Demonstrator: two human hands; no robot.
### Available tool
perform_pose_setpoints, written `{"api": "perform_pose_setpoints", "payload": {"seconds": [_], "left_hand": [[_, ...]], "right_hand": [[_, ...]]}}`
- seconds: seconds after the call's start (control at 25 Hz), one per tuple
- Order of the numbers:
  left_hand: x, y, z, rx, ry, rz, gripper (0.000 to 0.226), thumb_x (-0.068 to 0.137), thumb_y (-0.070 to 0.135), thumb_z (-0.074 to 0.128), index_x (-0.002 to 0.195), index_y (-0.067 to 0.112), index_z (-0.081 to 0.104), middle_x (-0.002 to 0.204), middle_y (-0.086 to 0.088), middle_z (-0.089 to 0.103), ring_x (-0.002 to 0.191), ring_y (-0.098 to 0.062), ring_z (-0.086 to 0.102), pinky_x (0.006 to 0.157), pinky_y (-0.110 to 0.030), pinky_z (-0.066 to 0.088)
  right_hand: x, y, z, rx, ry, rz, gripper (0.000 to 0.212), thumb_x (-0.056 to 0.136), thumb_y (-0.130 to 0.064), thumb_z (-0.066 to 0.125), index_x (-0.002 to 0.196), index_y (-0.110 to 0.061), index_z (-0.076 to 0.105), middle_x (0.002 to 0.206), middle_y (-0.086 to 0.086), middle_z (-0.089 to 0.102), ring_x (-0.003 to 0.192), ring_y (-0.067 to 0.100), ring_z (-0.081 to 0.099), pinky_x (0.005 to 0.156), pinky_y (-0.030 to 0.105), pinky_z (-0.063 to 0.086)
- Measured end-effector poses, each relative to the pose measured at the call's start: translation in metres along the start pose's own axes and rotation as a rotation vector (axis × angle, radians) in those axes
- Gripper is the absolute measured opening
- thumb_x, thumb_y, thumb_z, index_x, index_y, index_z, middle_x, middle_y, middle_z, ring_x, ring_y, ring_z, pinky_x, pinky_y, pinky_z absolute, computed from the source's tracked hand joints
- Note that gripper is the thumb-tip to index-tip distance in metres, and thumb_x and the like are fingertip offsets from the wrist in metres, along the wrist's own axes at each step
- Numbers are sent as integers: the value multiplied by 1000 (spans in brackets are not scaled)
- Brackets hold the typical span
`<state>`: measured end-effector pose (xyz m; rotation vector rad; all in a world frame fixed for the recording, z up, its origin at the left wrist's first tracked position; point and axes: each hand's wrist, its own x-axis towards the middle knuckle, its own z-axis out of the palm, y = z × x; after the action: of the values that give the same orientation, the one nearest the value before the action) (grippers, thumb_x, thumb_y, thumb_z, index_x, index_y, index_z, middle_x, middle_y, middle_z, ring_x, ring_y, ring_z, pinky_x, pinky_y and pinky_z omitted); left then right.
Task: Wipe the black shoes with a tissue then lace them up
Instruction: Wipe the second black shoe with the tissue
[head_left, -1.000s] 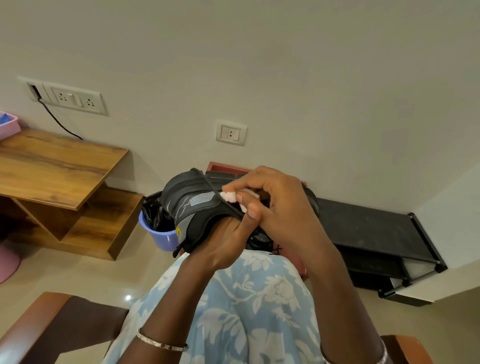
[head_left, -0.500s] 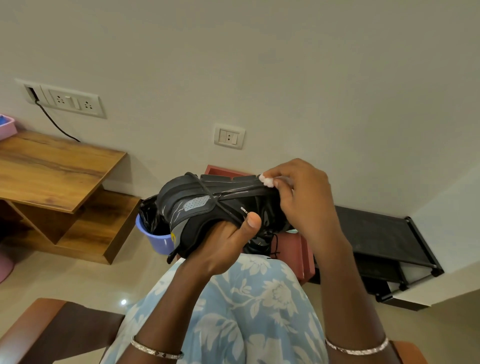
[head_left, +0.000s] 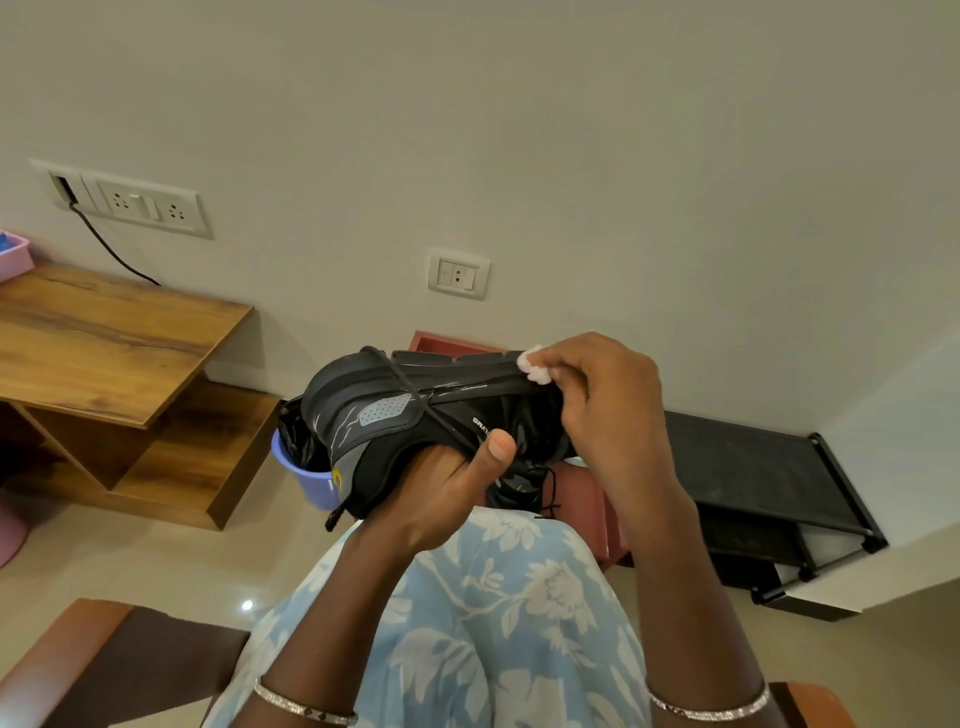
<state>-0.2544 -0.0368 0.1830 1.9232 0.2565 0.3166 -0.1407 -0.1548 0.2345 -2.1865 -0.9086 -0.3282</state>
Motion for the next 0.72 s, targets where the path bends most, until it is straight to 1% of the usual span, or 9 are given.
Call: {"api": "perform_pose_setpoints", "payload": {"seconds": [0.08, 0.2, 0.32, 0.4, 0.44, 0.52, 0.56, 0.64, 0.72], "left_hand": [[1, 1, 1, 12, 6, -3, 98, 43, 109, 11, 59, 16, 36, 58, 4, 37, 51, 3, 43, 59, -8, 37], [0, 1, 4, -30, -9, 51, 99, 51, 107, 17, 66, 14, 50, 59, 4, 52, 57, 10, 51, 63, -6, 40], [-1, -1, 5, -95, -22, 127, 71, 66, 100, 23, 89, 40, 55, 82, 27, 64, 89, 23, 54, 78, 0, 38], [-2, 2, 3, -74, -55, 138, 68, 66, 100, 21, 110, 53, 42, 107, 32, 53, 106, 29, 45, 89, 2, 33], [-3, 3, 2, -70, -61, 123, 71, 63, 101, 19, 111, 54, 38, 111, 32, 49, 106, 32, 42, 89, 4, 31], [-4, 4, 0, -70, -38, 69, 78, 53, 105, 17, 101, 51, 45, 97, 28, 53, 90, 32, 46, 79, 7, 32], [-3, 5, -2, -55, -18, 41, 82, 49, 107, 16, 89, 44, 51, 80, 25, 55, 79, 27, 50, 73, 5, 34], [-2, 7, -2, -31, -11, 3, 88, 43, 109, 15, 68, 31, 47, 56, 22, 53, 61, 17, 51, 65, 1, 36], [-1, 9, -1, -34, -23, 7, 89, 43, 109, 16, 65, 28, 45, 52, 21, 48, 57, 14, 50, 64, 0, 36]], "right_hand": [[-1, -2, 0, -119, 20, 75, 34, 88, 5, 62, 100, -22, 79, 103, -4, 75, 97, 14, 69, 87, 24, 52], [-4, -26, 10, -88, -83, -65, 28, 85, -4, 66, 100, -23, 80, 102, -5, 76, 97, 15, 68, 85, 29, 52], [-9, -40, 14, 266, -234, -189, 24, 89, -7, 67, 100, -23, 80, 102, -11, 76, 100, 3, 67, 90, 20, 52], [-8, -29, 9, 318, -224, -167, 28, 90, 0, 64, 99, -21, 81, 103, -12, 76, 102, 0, 67, 93, 20, 52], [-7, -21, 5, 285, -195, -147, 30, 90, 2, 62, 98, -21, 81, 102, -13, 76, 102, 0, 67, 93, 21, 52], [-8, -1, -3, 171, -107, -88, 34, 90, 4, 61, 97, -23, 80, 102, -13, 76, 102, 2, 67, 93, 27, 54], [-9, 9, -8, 115, -54, -55, 35, 90, 5, 61, 96, -23, 80, 102, -12, 76, 100, 3, 67, 92, 31, 55], [-11, 21, -12, 21, 37, -7, 35, 89, 6, 61, 95, -22, 80, 101, -10, 76, 98, 4, 67, 90, 36, 56], [-15, 15, -10, 24, 57, -35, 33, 90, 5, 61, 95, -21, 79, 101, -10, 75, 101, 5, 67, 91, 37, 55]]}}
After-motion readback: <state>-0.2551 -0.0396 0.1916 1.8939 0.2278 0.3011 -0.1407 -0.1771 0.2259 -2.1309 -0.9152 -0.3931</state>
